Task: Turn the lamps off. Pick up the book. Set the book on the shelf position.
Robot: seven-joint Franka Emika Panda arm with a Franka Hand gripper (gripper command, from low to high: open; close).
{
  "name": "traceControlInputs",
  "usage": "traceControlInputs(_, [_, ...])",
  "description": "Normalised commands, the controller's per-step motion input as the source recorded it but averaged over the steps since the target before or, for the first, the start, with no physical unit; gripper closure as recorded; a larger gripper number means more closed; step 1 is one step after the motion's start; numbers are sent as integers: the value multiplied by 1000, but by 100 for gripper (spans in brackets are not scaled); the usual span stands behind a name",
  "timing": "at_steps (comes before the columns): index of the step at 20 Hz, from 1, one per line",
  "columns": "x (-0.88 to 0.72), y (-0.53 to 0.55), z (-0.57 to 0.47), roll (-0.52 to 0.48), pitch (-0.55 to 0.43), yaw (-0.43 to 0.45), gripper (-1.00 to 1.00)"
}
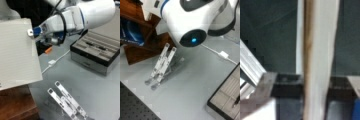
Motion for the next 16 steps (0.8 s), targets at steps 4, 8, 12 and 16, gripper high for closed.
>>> traceControlInputs(4, [-544,-347,43,-108,-7,292,100])
traceControlInputs(8, [-527,-161,47,-99,-63,328,100])
traceControlInputs(12, [-464,8,43,-106,-84,319,100])
traceControlInputs(16, [-348,60,28,-106,-94,308,100])
